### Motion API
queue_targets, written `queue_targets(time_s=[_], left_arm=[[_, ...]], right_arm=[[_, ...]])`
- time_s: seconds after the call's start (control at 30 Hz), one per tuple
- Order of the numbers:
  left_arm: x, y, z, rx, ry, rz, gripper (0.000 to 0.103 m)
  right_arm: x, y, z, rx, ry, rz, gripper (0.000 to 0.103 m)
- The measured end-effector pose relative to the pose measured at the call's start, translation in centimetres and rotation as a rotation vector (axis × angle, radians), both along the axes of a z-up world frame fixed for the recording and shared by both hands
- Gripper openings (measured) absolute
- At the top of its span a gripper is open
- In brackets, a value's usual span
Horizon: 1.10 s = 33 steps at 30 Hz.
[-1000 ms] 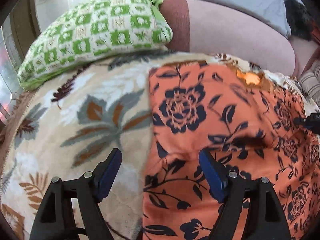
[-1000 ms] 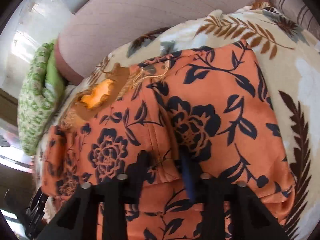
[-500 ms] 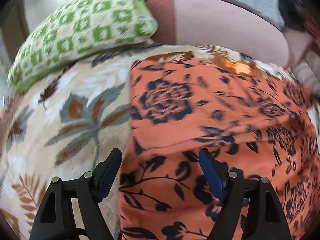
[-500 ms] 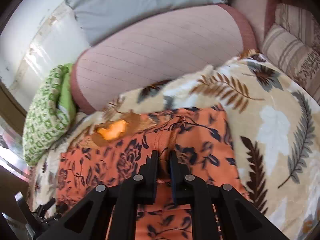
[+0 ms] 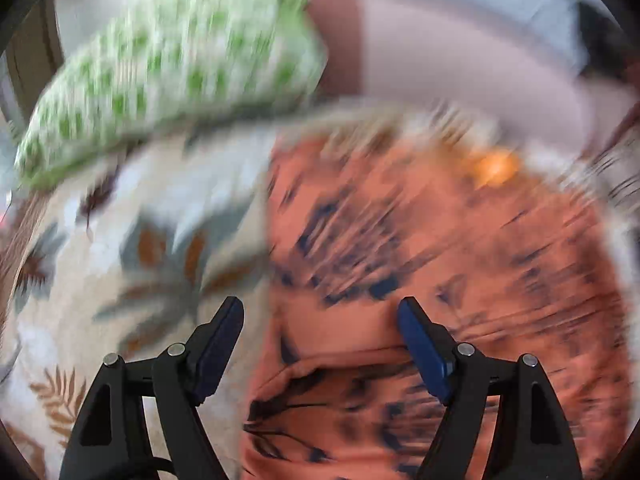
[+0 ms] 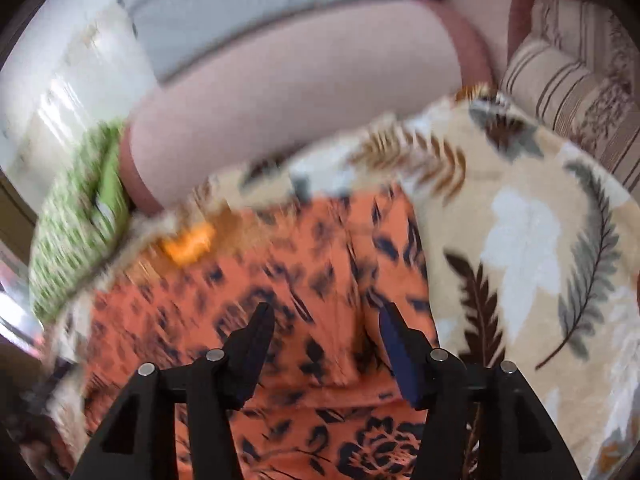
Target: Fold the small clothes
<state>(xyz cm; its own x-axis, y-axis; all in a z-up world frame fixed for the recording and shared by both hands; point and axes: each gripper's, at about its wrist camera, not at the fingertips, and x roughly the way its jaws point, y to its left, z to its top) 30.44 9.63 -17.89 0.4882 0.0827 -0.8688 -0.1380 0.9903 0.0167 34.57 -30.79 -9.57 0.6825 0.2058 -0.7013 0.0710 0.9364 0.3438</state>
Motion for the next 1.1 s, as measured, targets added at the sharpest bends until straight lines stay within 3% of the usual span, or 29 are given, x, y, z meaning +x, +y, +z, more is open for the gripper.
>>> queue_targets(time_s=[0.07,0.13,0.2,0.23,0.27,0.33,0.4,0.47,0.5,0.53,0.57,0.67,0.77,0.87,0.93,1.1], left_arm=[[-0.6,1.2,-0.5,-0.060,-0.038,0.037,0.082],[-1.1,1.1,-0.2,0.015,-0.053,0.043,0.082],[-1.2,1.8,-0.5,0.057,-0.042,0.062,0.082],[-1.3,2.8,-0.6,0.026,-0.034,0.085,0.082],[-1.6,3.5,-0.6,0.009,-0.026,0.109,0.082],[-2.2,4.1,0.4,0.005,-0.049,0.123,0.082],[-2.8,3.7,1.4,0.001,-0.091,0.106,0.082],[-3.6,2.8,2.2,-0.028,-0.151,0.067,0.082],[-3.6,2.4,1.7,0.009,-0.135,0.056,0.082],[-2.8,1.8,0.2,0.064,-0.040,0.045,0.082],[-2.2,2.0,-1.2,0.038,0.037,0.038,0.084],[-3.5,3.6,0.2,-0.042,-0.009,0.109,0.084],[-7.0,4.4,2.9,-0.168,-0.062,0.058,0.083],[-12.7,5.0,4.5,-0.288,-0.085,0.007,0.084],[-17.4,5.3,4.5,-0.362,-0.055,-0.011,0.084],[-26.0,4.3,2.0,-0.454,0.068,0.005,0.085]], right_arm=[[1.3,0.5,0.2,0.085,-0.014,0.062,0.064],[3.5,0.7,-1.5,0.229,0.025,0.138,0.070],[6.2,0.9,-5.0,0.329,0.125,0.183,0.077],[7.3,0.2,-7.3,0.320,0.190,0.133,0.073],[7.3,-0.7,-8.5,0.393,0.195,0.084,0.070],[6.4,-1.2,-7.3,0.473,0.166,0.047,0.072],[5.5,-0.3,-5.3,0.479,0.102,0.126,0.072],[4.7,0.2,-4.6,0.453,0.038,0.156,0.080],[5.0,0.3,-5.6,0.390,0.079,0.124,0.091],[5.7,0.1,-7.7,0.332,0.187,0.082,0.089],[5.4,-0.4,-8.1,0.361,0.185,0.060,0.086],[3.3,-0.7,-4.4,0.355,0.157,0.067,0.085],[-1.0,-1.1,-0.4,0.299,0.095,0.158,0.085],[-6.3,-3.4,0.5,0.234,0.172,0.225,0.085],[-10.9,-5.2,-0.1,0.172,0.262,0.255,0.085],[-21.2,-8.6,-5.7,0.137,0.474,0.236,0.085]])
